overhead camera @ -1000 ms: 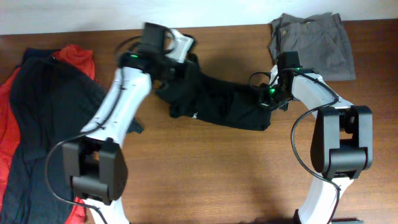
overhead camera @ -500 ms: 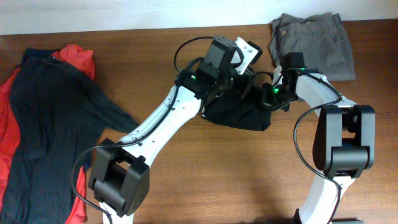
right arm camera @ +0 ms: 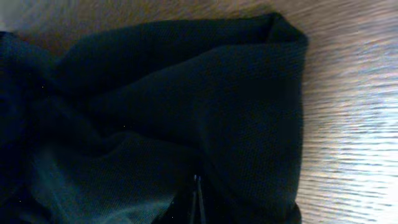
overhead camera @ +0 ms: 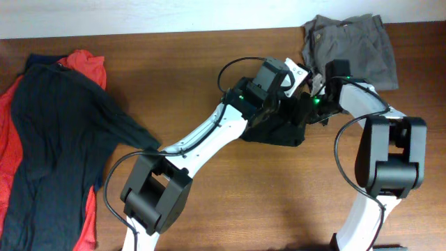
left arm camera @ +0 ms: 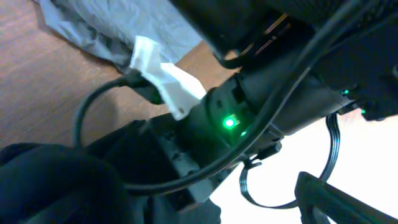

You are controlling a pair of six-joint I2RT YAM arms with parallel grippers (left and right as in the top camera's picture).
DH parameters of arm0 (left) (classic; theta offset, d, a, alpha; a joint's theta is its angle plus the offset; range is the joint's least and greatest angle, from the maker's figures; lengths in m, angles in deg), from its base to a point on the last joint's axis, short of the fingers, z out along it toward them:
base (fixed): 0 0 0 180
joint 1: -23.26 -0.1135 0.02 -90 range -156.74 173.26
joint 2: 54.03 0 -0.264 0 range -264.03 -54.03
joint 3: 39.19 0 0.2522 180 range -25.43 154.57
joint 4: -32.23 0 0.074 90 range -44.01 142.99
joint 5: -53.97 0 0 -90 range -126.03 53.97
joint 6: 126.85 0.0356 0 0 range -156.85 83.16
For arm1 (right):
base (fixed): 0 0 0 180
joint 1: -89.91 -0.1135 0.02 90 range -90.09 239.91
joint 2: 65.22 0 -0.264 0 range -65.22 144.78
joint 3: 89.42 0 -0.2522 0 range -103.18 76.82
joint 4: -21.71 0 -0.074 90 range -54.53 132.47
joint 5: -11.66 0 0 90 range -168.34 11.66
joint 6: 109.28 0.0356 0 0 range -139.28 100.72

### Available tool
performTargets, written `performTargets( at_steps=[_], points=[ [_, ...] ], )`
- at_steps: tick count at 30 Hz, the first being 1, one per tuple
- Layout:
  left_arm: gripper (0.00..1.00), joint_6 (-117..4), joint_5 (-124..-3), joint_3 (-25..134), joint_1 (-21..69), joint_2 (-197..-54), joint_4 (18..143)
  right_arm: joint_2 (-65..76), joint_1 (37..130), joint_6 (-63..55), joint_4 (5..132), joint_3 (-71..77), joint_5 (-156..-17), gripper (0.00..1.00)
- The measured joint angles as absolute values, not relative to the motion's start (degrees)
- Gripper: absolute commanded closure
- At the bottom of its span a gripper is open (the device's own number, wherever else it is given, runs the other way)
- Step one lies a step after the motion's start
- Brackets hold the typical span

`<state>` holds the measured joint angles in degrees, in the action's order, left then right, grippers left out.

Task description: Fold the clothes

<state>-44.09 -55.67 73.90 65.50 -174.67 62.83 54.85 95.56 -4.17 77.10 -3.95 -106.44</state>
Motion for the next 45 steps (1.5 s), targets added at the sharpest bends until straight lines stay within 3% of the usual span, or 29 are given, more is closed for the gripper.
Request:
performTargets(
  at_steps=[4, 14, 17, 20, 23, 31, 36, 45],
  points=[
    [0.01, -45.56, -58.09, 75.00, 64.32, -174.69, 62.40, 54.90, 99.38, -5.04, 77.67, -4.06, -107.92, 0.96],
    [0.01, -46.17, -64.89, 80.13, 62.59, -174.69, 62.27, 54.61, 105.66, -9.17, 86.47, -10.66, -108.19, 0.75],
    [0.01, -46.15, -65.44, 81.20, 61.10, -174.69, 64.93, 54.55, 105.96, -12.45, 92.42, -14.07, -110.11, 0.63],
    [0.01, -46.34, -65.85, 83.72, 55.84, -174.10, 70.75, 54.00, 105.94, -17.04, 98.71, -19.79, -112.14, 0.51],
    [0.01, -46.39, -65.83, 84.70, 47.66, -171.41, 74.70, 53.17, 105.11, -19.67, 101.05, -22.09, -112.89, 0.47],
    [0.01, -46.58, -65.53, 85.71, 29.76, -166.30, 88.52, 53.02, 96.89, -17.04, 92.79, -16.01, -110.09, 0.48],
    [0.01, -46.56, -63.27, 85.71, 28.80, -166.30, 91.66, 53.04, 93.29, -9.17, 88.83, -12.06, -99.97, 0.60],
    [0.01, -46.56, -59.65, 85.71, 28.97, -166.30, 92.06, 53.04, 94.44, -3.84, 90.54, -11.99, -90.96, 0.61]
  ],
)
